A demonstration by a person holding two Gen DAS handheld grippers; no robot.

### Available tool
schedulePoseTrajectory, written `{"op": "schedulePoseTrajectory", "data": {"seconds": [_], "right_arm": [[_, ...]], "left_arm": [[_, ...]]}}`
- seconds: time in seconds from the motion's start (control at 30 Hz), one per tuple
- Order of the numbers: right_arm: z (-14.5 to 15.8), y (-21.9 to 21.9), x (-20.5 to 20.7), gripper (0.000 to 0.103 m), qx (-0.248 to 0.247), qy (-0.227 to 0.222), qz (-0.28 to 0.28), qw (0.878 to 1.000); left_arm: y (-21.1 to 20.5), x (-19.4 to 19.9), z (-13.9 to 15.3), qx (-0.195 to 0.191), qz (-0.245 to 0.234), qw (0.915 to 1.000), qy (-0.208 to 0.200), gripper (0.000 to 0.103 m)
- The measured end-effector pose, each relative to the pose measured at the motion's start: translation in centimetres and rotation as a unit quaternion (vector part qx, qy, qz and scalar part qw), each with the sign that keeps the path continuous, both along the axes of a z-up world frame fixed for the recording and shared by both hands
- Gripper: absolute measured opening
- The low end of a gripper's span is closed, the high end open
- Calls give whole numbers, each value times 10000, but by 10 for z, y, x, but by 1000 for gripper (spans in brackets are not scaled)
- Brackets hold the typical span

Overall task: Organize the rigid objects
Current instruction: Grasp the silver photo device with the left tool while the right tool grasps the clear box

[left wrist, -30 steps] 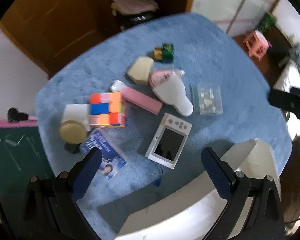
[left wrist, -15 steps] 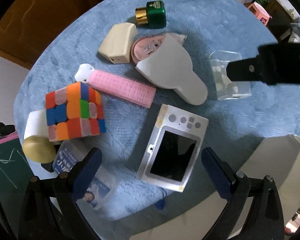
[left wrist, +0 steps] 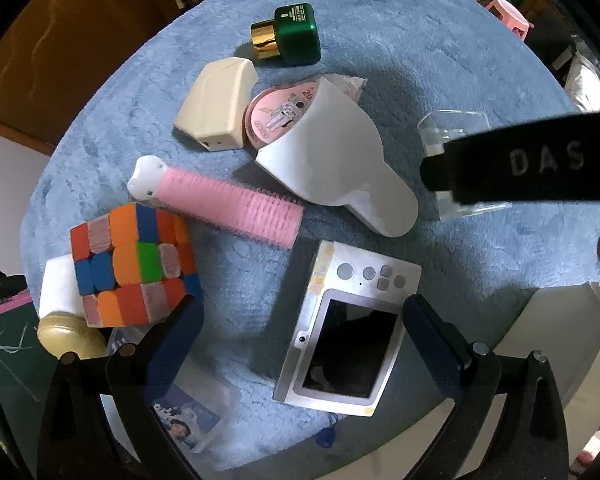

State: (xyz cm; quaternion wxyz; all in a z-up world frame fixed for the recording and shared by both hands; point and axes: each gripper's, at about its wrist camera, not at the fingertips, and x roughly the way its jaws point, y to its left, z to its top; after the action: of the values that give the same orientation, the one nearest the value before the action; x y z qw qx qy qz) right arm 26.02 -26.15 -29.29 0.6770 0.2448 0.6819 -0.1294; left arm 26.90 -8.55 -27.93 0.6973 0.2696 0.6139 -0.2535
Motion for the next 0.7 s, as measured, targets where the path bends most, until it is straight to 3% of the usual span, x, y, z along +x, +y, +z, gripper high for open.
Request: {"op": "schedulePoseTrajectory", "data": {"seconds": [0.27,0.57,0.63,0.7], "right_arm": [[-9,19,16,75,-329,182,216,9991],[-18,41,15,71,-529,251,266,9979],[-16,38,6,66,-571,235,288,9977],[-14,38,3,50,-671,218,324,9970]], "left_arm": [[-7,-8,-13,111,-323,9994,95,100],[8,9,-54,293,32,9977,609,99],[9,10,-56,213,82,9978,622,94],[9,10,-54,131,55,9982,579,84]]}}
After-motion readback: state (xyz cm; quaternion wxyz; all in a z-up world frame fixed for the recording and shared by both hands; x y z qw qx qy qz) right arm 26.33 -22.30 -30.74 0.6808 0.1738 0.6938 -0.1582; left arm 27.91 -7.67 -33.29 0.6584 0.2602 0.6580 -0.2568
